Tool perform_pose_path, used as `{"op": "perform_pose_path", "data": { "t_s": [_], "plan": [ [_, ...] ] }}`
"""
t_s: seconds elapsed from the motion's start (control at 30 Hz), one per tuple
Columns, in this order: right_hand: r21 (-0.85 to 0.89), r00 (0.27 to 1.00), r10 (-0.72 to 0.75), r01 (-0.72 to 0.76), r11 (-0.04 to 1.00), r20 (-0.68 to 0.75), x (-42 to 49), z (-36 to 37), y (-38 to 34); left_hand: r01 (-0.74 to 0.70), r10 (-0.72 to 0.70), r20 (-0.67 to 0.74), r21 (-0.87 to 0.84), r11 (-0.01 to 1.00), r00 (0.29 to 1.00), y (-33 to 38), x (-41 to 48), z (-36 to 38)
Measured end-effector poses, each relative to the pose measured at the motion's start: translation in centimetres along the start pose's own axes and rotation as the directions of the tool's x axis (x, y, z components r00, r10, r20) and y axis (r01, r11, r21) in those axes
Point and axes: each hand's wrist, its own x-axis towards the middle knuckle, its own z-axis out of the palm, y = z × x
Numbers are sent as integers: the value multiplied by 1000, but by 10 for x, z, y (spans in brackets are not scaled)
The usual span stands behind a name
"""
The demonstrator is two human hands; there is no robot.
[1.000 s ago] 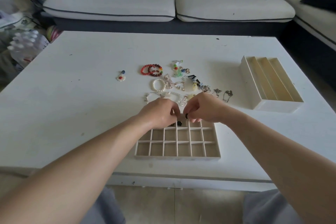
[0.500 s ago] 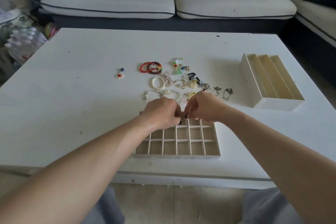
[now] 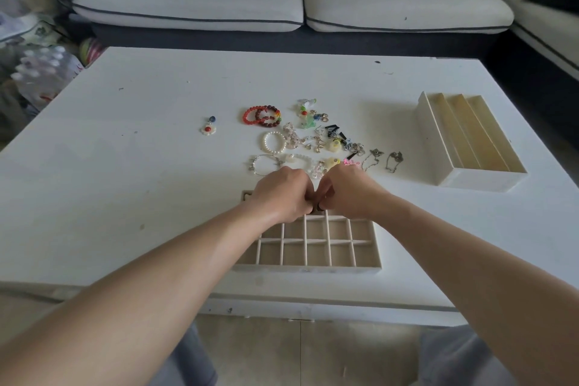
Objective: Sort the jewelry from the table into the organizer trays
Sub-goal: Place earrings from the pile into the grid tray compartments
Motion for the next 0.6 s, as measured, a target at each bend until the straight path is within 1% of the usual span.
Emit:
{"op": "perform_pose_path", "data": {
  "t_s": [0.2,0.3,0.47,0.6],
  "plan": [
    [-55,997,59,-62,997,-54,9,12,1,11,-10,20,-56,998,1000,1,0,-1],
    [-82,992,95,-102,991,-88,14,19,0,16,-15,14,-47,999,1000,2,1,0],
    [-70,984,140,-148,986,-107,17,23,0,28,-28,-13,-43,999,1000,2,3,4],
    [-74,981,157,-166,983,-114,14,24,-3,66,-66,-1,-89,994,998,1,4,5]
  ]
}}
